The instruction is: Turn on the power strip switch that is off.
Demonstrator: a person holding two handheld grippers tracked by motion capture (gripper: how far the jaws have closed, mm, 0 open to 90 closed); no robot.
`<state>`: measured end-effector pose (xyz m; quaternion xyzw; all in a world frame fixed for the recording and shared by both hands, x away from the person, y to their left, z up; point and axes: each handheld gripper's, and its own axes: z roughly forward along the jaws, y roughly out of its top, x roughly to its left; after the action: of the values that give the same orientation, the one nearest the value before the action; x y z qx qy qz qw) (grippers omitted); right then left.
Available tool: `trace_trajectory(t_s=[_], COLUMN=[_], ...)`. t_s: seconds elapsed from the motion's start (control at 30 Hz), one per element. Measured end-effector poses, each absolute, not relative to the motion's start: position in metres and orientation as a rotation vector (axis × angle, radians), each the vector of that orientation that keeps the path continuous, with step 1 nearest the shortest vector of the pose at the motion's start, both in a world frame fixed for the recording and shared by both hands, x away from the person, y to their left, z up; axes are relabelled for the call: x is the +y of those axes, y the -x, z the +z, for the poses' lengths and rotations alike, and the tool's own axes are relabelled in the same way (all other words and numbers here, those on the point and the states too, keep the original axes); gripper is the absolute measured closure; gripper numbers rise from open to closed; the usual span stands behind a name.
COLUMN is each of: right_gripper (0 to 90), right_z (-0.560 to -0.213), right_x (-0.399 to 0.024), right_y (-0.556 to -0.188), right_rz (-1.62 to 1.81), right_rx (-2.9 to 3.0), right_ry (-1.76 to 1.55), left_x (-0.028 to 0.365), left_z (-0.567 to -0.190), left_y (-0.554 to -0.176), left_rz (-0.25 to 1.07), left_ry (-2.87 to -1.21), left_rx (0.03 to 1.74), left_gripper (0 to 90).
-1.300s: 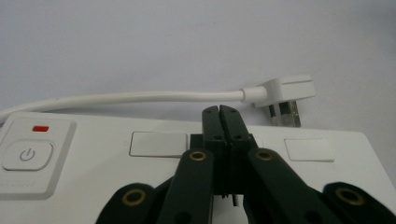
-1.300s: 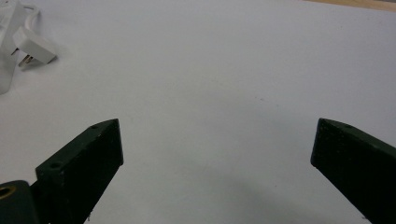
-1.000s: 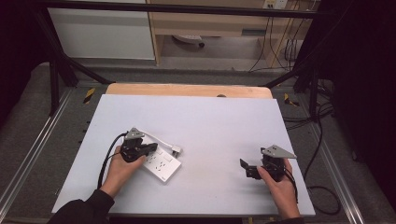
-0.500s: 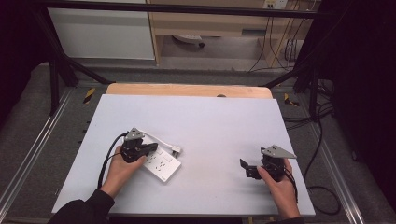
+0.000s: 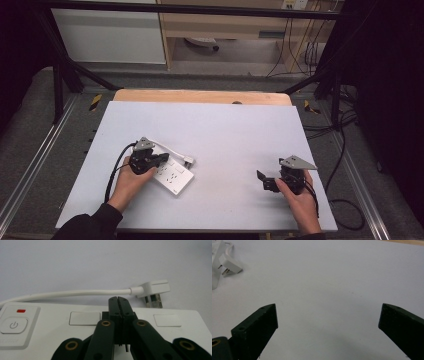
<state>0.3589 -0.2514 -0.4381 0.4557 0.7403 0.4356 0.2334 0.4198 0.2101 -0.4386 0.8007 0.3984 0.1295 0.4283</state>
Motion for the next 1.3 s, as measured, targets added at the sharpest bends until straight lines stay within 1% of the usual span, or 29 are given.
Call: trace_trajectory(t_s=[0.53,0.63,0.83,0.9,1.03,1.3], right_gripper=[2.8,2.8,2.8,2.8,2.8,2.8], right_z=[-0.4384,-0.4384,-0.4384,-0.4385,-0.4386,-0.4386], right_x=[-0.2512,-0.2513,-0.2512,-0.2513,-0.2513,-0.2512], right_y=[-0.3591,-0.3591,-0.3588,-0.3591,-0.3590,-0.3590], right_rz=[1.195,1.195,1.197,1.193,1.193,1.193], right_rx=[2.032,2.032,2.032,2.033,2.035,2.035], right_ry=[-1.247,-1.247,-1.253,-1.248,-1.247,-1.247], left_x=[0.2098,0.2095,0.2098,0.2100,0.2104,0.2090], left_z=[-0.4373,-0.4369,-0.4350,-0.4341,-0.4324,-0.4307], left_y=[-0.4193,-0.4193,-0.4185,-0.4183,-0.4180,-0.4170], left_rz=[0.307,0.301,0.311,0.316,0.326,0.352], left_ry=[-1.967,-1.950,-1.920,-1.903,-1.884,-1.877], left_rx=[0.977,0.971,0.967,0.979,0.979,0.972], left_gripper=[89.9,88.3,82.3,77.2,71.4,62.7])
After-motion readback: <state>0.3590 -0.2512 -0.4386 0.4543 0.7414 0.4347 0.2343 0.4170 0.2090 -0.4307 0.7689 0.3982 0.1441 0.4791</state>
